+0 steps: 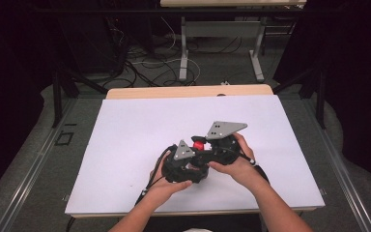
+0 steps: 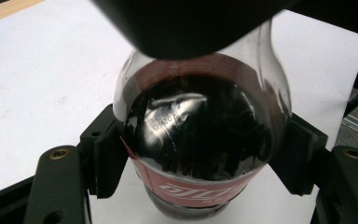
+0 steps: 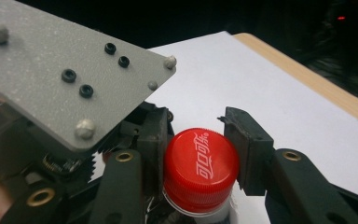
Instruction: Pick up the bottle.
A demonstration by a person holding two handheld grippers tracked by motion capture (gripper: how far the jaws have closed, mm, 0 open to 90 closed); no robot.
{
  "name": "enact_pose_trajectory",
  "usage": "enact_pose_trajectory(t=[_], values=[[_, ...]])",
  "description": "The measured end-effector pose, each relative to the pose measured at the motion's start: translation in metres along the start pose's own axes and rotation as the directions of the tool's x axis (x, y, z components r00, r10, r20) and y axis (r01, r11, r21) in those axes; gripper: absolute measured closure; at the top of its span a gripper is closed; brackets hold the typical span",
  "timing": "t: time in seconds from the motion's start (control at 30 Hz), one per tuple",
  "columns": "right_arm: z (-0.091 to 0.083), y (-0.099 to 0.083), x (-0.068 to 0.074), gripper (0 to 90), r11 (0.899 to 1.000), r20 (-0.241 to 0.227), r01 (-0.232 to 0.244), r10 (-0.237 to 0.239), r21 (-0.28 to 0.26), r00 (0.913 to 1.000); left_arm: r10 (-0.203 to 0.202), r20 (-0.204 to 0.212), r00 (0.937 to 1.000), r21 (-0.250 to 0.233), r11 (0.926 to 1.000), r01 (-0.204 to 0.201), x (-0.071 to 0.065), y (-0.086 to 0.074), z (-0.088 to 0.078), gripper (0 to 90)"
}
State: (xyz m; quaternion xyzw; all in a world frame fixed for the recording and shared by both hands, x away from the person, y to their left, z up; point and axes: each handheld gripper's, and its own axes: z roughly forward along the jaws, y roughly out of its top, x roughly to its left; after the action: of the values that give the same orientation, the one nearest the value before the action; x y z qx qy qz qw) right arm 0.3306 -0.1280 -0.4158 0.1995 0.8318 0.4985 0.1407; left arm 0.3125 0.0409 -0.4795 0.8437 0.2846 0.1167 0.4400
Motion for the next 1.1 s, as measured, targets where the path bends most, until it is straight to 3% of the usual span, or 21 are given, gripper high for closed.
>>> enact_pose_trajectory(t=[0.1, 0.2, 0.27, 0.43, 0.6, 0.93, 1.1], values=[[-0.001, 0.0, -0.009, 60.0, 1.0, -0.056, 0.016, -0.016, 0.0, 0.9983, 0.006, 0.0, 1.0, -0.001, 1.0, -0.006, 0.0, 0.0, 0.0, 30.4], [-0.003, 0.001, -0.011, 59.6, 1.0, -0.071, 0.012, -0.011, 0.004, 0.9974, -0.001, 0.003, 1.0, -0.004, 1.0, 0.001, 0.0, 0.001, 0.0, 30.4], [-0.004, 0.001, -0.008, 51.4, 1.0, -0.031, 0.015, -0.015, -0.006, 0.9994, -0.003, -0.004, 1.0, -0.004, 1.0, 0.003, 0.001, 0.001, -0.001, 30.4], [-0.008, -0.002, 0.002, 49.6, 0.999, 0.021, 0.031, -0.031, -0.017, 0.9993, -0.01, -0.013, 0.9999, 0.0, 1.0, 0.01, 0.003, 0.0, -0.001, 30.4], [-0.005, -0.005, 0.014, 47.3, 0.998, 0.089, 0.067, -0.065, -0.015, 0.9938, -0.012, -0.016, 0.9998, -0.004, 0.9999, 0.012, 0.003, 0.0, 0.0, 30.4], [0.002, -0.003, 0.012, 54.8, 0.997, 0.096, 0.067, -0.064, -0.03, 0.9934, -0.003, -0.01, 0.9999, -0.003, 1.0, 0.003, -0.001, 0.001, 0.001, 30.4], [0.003, 0.0, 0.005, 59.7, 0.999, 0.056, 0.034, -0.032, -0.029, 0.9979, 0.009, -0.008, 0.9999, 0.007, 0.9999, -0.009, 0.001, 0.001, 0.0, 30.4]])
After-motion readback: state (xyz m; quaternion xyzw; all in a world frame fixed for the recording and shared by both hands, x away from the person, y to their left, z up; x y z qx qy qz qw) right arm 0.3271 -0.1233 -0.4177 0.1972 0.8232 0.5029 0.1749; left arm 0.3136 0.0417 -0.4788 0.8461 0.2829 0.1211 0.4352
